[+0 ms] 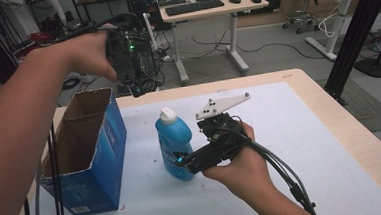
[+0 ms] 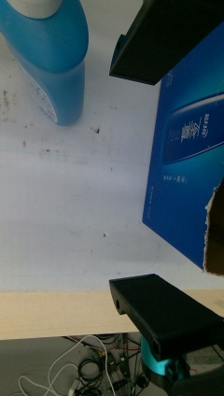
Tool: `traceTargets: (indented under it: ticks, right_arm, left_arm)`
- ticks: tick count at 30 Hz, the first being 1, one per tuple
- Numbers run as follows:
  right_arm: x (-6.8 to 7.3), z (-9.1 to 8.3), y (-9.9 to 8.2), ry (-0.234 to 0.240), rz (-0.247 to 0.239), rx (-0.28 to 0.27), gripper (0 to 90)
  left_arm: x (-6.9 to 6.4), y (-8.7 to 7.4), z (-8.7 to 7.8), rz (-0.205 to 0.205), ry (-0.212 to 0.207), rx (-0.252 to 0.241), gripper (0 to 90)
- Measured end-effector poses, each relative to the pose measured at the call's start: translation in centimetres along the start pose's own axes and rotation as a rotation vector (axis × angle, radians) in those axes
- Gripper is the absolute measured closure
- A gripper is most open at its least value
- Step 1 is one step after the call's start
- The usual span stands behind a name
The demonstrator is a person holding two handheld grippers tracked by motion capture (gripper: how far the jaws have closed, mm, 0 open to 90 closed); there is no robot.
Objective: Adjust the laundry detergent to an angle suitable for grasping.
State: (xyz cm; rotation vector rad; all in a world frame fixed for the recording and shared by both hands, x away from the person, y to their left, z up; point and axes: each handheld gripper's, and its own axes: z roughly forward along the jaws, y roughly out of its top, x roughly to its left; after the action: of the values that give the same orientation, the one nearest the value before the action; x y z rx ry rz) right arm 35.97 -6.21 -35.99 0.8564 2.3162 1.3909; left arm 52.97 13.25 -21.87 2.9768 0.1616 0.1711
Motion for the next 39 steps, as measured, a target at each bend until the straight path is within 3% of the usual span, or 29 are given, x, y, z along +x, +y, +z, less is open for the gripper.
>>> traceTargets:
  ticks: [4,11,20,39]
  right_arm:
    - [0.0,1.1,0.0,-0.002,-0.007,-0.010,1.4]
    - [0.0,3.0,0.1,0.000,0.026,-0.031,1.4]
    - [0.4,4.3,0.6,-0.018,0.013,-0.039,1.5]
    - [0.6,4.9,0.5,-0.059,-0.002,-0.052,6.7]
  left_arm:
    - [0.1,0.0,0.2,-0.001,0.001,0.008,1.7]
    - [0.1,0.0,0.1,0.000,0.003,0.005,1.7]
    - [0.2,-0.2,0.2,-0.005,0.005,0.005,1.7]
    - [0.3,-0.4,0.3,-0.010,0.005,0.018,1.7]
